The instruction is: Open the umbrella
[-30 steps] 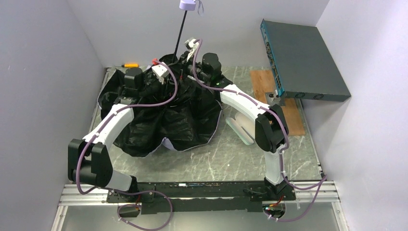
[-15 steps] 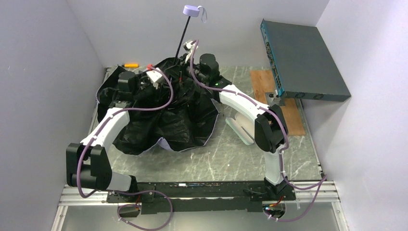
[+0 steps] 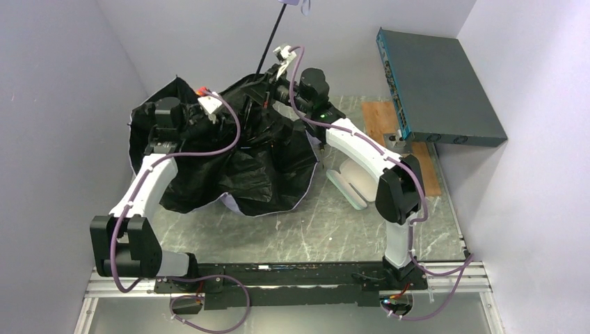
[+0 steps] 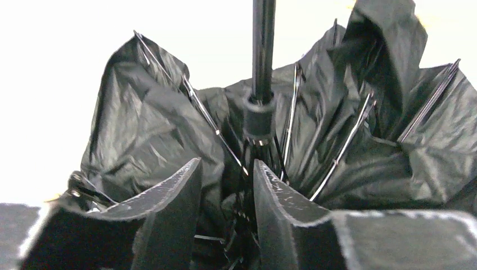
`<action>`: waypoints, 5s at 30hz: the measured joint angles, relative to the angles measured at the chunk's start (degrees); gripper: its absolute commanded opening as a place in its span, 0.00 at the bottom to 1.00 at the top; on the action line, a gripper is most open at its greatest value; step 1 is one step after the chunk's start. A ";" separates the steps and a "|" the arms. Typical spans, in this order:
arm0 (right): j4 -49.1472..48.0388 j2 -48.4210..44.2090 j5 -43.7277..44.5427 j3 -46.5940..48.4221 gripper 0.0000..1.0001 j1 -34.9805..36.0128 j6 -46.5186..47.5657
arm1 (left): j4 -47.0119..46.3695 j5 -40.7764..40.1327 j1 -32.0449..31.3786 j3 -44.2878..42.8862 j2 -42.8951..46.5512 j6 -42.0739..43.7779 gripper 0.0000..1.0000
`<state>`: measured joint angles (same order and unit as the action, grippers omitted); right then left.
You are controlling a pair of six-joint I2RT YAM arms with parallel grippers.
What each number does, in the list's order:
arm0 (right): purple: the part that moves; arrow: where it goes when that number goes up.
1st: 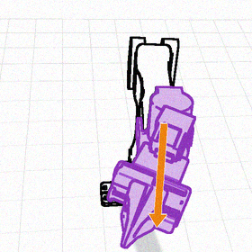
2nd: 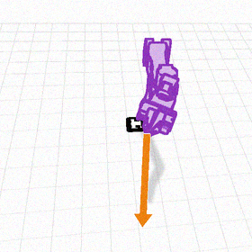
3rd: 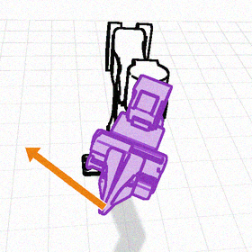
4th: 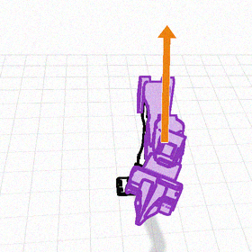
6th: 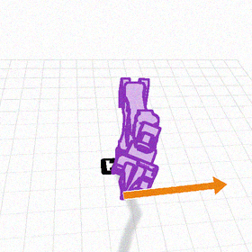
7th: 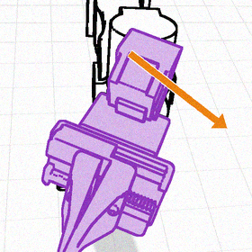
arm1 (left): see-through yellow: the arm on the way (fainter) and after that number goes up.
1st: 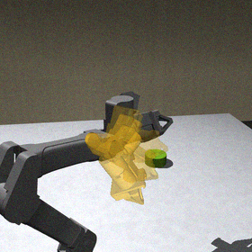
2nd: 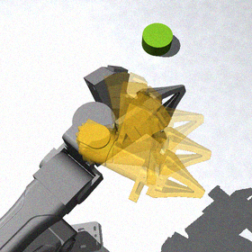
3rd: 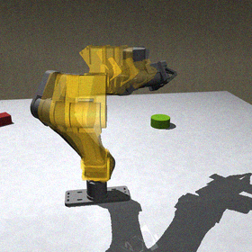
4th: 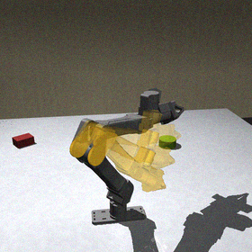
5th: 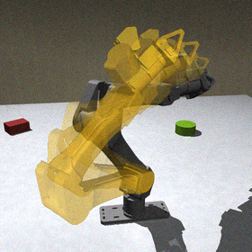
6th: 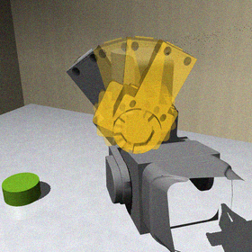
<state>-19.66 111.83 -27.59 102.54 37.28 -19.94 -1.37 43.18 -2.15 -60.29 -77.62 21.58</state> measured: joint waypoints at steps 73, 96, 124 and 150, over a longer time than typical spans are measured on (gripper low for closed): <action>8.76 3.58 3.34 4.52 0.00 -2.29 2.95 | -10.27 5.88 -7.50 -7.67 -15.34 -0.68 0.30; 2.23 2.36 -0.96 3.45 0.00 -0.44 -0.44 | 1.53 4.79 -5.55 -7.61 -8.63 1.22 0.48; -4.44 -0.46 -2.60 2.43 0.00 1.68 0.02 | 6.10 1.29 -6.51 -16.11 -7.23 -7.52 0.62; -1.53 -0.46 -1.66 1.97 0.00 2.14 2.01 | 17.16 3.52 -4.15 -14.38 -6.64 4.46 0.00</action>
<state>-21.19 111.37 -29.26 104.51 39.42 -17.93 15.79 46.70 -6.31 -74.67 -84.27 26.04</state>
